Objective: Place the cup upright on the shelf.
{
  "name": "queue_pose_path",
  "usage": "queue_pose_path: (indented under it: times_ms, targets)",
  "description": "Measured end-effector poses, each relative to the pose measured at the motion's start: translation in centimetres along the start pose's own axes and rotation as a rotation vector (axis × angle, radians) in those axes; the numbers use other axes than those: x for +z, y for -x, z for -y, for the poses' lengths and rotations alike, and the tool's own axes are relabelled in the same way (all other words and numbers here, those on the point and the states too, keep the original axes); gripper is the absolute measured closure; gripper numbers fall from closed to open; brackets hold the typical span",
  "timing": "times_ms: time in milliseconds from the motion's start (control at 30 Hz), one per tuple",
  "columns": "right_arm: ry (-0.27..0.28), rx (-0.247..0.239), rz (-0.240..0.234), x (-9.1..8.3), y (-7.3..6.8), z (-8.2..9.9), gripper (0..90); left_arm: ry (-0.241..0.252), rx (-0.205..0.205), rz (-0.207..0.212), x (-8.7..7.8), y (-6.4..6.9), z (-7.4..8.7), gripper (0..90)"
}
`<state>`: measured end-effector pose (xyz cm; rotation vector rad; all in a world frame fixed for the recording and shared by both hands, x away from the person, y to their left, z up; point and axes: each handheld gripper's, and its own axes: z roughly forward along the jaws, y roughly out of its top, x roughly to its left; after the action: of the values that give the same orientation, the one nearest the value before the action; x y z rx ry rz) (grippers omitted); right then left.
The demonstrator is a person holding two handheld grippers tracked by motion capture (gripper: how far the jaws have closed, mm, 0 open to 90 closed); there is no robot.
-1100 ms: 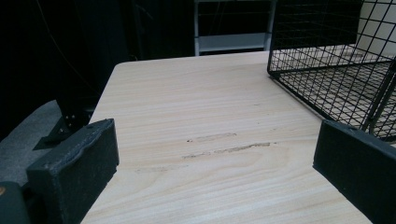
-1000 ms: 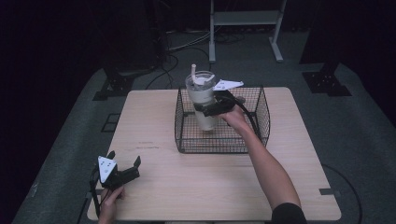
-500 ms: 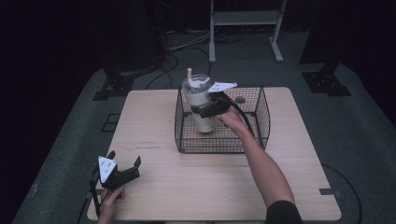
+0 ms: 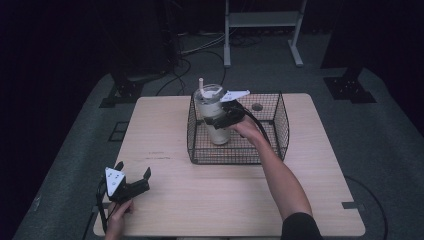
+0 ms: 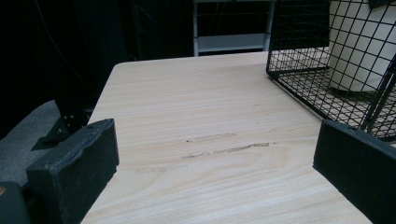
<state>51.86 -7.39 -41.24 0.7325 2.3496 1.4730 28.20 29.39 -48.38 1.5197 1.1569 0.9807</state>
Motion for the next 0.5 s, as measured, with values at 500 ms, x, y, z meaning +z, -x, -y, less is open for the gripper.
queue_pose_path:
  times_ms: [500]
  targets:
    - [0.007,-0.033,-0.039,-1.2,0.8,1.1,6.9,0.000,0.005,0.002,0.0,0.1,0.0,0.0]
